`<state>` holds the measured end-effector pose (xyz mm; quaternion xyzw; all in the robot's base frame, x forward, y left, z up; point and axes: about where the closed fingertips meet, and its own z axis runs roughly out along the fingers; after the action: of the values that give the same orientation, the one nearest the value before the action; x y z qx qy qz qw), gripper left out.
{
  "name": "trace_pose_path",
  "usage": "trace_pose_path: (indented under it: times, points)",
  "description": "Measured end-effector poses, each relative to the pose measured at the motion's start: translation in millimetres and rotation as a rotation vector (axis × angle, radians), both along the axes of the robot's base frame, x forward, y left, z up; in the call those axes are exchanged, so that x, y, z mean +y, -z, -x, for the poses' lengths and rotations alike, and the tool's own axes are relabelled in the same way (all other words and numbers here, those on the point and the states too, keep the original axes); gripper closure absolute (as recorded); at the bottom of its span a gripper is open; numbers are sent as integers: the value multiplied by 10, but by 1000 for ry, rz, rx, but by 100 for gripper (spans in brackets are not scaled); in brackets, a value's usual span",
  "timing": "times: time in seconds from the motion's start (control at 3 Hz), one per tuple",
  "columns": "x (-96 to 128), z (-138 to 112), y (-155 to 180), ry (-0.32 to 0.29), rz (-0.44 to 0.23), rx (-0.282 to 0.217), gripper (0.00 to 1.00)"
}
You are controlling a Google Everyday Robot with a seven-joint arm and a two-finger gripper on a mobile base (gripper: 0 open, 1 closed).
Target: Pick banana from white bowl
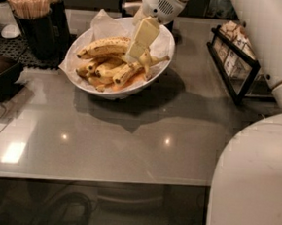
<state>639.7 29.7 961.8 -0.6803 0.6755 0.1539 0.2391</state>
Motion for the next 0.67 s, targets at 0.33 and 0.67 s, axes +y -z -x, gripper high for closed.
trace_pose_path:
  times: [0.33,0.67]
  points:
    - [0,0,0,0,0,0,42]
    - [0,0,0,0,0,0,65]
